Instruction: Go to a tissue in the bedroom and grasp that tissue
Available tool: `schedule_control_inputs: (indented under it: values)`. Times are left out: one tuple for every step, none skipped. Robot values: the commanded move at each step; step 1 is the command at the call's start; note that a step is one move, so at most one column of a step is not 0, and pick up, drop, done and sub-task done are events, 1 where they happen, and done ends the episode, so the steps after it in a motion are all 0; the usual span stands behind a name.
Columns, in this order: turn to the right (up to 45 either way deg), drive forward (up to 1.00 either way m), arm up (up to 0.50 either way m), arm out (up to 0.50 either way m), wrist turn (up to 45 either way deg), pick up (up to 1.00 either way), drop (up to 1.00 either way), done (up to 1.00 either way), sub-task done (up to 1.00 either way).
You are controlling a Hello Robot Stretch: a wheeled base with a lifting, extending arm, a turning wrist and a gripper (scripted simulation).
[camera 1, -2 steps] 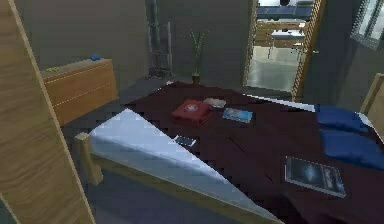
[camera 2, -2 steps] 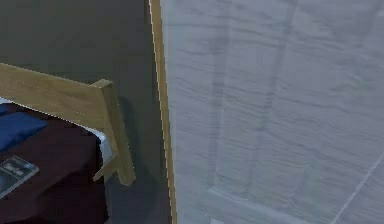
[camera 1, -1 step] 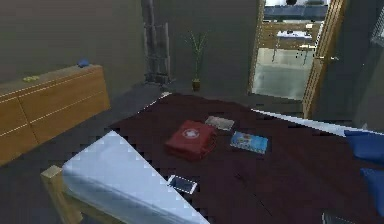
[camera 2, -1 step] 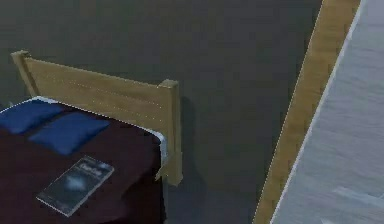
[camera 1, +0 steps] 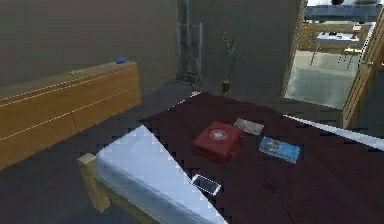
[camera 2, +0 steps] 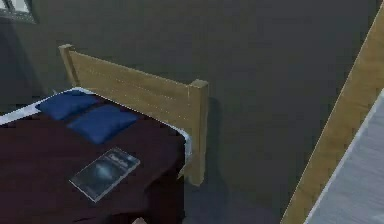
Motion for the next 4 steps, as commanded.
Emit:
schedule_control_inputs:
  values:
    - [0.0,0.4,0.0,0.0,0.0,0.0,0.0,0.0,0.0]
    - [-45.0,0.0,0.0,0.0,0.0,0.0,0.0,0.0,0.0]
    - [-9.0,0.0,0.0,0.0,0.0,0.0,0.0,0.0,0.0]
    - [0.0,1.0,0.0,0.0,0.0,0.0,0.0,0.0,0.0]
